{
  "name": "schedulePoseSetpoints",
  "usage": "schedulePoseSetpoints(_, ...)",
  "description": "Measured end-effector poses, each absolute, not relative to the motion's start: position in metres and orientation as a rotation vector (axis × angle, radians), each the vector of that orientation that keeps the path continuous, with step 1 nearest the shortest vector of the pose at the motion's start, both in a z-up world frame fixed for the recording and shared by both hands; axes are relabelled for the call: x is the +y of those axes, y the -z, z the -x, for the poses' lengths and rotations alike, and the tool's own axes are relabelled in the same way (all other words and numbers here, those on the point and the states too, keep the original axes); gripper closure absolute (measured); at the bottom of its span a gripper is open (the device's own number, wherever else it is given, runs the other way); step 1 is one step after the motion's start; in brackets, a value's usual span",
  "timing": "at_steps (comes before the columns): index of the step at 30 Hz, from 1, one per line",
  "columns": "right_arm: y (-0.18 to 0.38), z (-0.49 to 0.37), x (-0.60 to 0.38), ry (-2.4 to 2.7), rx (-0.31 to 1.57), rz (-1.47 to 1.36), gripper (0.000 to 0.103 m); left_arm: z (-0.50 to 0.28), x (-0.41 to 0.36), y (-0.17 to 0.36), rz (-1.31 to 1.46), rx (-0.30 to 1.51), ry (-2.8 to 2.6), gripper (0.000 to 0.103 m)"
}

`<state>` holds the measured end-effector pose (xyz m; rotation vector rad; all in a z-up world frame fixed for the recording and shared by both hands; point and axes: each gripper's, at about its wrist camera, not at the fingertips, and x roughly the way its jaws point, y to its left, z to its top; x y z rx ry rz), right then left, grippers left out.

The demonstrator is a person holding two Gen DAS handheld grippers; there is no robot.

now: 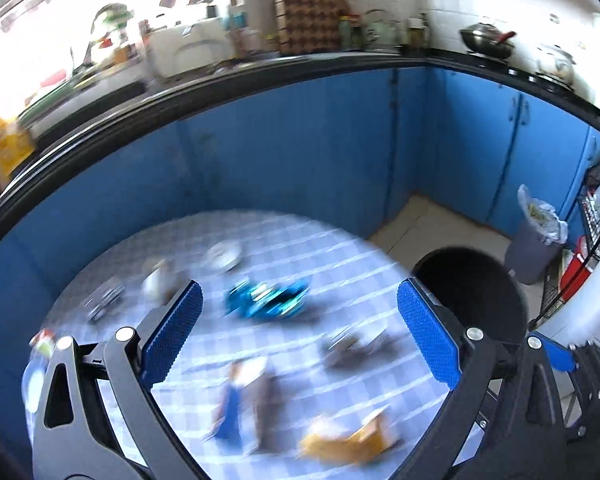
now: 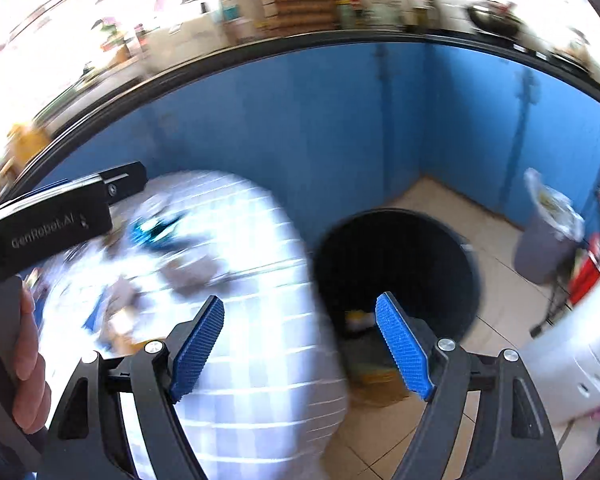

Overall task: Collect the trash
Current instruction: 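Grasp the blue paper cup with the left tool while the right tool grasps the yellow Kodak box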

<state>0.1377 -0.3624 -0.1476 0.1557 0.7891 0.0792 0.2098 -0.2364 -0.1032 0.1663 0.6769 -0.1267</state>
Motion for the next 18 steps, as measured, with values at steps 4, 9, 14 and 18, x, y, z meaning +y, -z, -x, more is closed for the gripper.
schedulePoseSetpoints(4,0.155,-0.132,-0.320,-0.157,0.826,-0.098,0.027,-0.187,-0.185,0.117,-0.172,0.703,0.044,0.006)
schedulePoseSetpoints(9,0.168,-0.131,-0.282,-0.214,0.858,-0.019,0.026,-0.170,-0.145,0.138,-0.164,0.761,0.012,0.007)
schedulePoseSetpoints(14,0.181,-0.146,-0.269,-0.206,0.902,0.005,0.027,-0.168,-0.135,0.153,-0.151,0.800,0.028,0.007)
schedulePoseSetpoints(18,0.188,-0.155,-0.267,-0.199,0.922,0.008,0.027,-0.173,-0.141,0.157,-0.151,0.812,0.049,0.007)
